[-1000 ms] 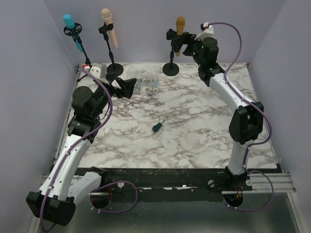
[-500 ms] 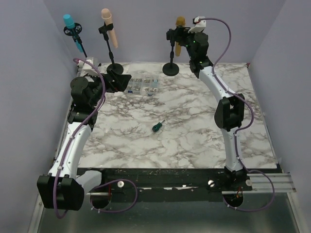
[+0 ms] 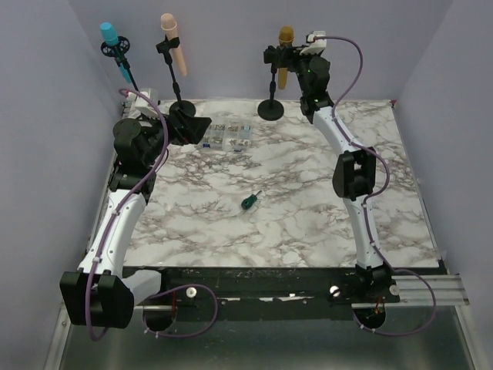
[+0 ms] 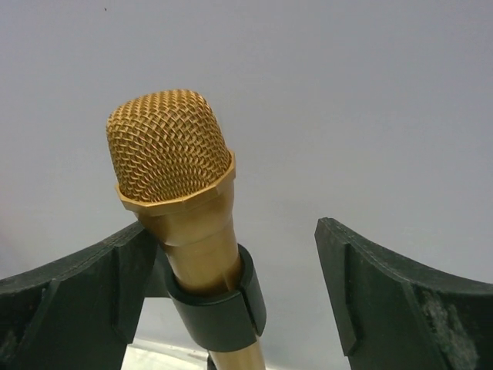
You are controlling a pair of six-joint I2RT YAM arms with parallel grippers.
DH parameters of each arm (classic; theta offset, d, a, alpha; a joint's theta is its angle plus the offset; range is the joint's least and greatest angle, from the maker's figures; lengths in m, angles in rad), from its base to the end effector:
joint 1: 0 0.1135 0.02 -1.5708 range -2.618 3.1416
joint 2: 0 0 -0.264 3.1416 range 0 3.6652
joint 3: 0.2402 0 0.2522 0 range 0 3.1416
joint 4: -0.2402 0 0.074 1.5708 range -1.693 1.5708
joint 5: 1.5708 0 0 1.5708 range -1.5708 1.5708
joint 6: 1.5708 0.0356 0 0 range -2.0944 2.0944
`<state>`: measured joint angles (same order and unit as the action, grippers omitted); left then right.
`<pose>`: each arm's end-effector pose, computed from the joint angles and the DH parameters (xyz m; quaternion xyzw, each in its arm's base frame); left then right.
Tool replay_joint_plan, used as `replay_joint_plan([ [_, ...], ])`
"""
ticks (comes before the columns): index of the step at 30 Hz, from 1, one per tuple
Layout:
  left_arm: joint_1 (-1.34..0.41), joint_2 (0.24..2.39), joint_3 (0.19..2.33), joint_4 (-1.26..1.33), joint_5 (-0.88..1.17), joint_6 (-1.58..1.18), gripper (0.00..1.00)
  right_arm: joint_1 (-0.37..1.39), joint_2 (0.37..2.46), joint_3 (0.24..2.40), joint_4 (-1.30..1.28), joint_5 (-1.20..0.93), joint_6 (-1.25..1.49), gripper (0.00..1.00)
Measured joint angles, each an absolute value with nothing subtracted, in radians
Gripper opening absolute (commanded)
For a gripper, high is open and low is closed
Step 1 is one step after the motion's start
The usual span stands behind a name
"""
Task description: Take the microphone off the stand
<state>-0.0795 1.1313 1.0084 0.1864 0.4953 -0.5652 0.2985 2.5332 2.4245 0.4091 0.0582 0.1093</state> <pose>0.2611 -0.0378 0.3886 0.0140 0.6869 -0.3831 0.6174 0.5657 0.1719 0.3299 -0.0327 0.5926 0.1460 0.7914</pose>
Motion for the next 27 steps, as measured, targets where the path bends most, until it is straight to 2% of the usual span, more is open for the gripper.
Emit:
replay_joint_plan([
  [8,-0.078,1.132,1.008,0.186,0.503,-0.562,0.99,0.300,2.576,2.477,0.471,0.039,0.056,0.68],
  [10,-0.078,1.134,1.009,0.186,0.506,-0.563,0.99,0.300,2.576,2.477,0.487,0.006,0.050,0.59],
  [11,-0.078,1.135,1.009,0.187,0.508,-0.562,0.99,0.300,2.576,2.477,0.495,-0.004,0.049,0.50],
  [13,-0.078,1.139,1.010,0.186,0.509,-0.561,0.99,0.300,2.576,2.479,0.510,-0.021,0.046,0.17],
  [14,-0.078,1.140,1.010,0.185,0.509,-0.558,0.99,0.300,2.576,2.480,0.509,-0.024,0.043,0.05],
  [15,-0.078,1.140,1.010,0.185,0.509,-0.557,0.99,0.300,2.577,2.481,0.511,-0.025,0.038,0.01],
  [21,-0.078,1.149,1.018,0.185,0.511,-0.550,0.99,0.300,2.548,2.419,0.533,-0.025,0.047,0.01],
  [27,-0.078,1.163,1.034,0.185,0.518,-0.549,0.99,0.300,2.330,2.119,0.530,-0.027,0.053,0.01],
])
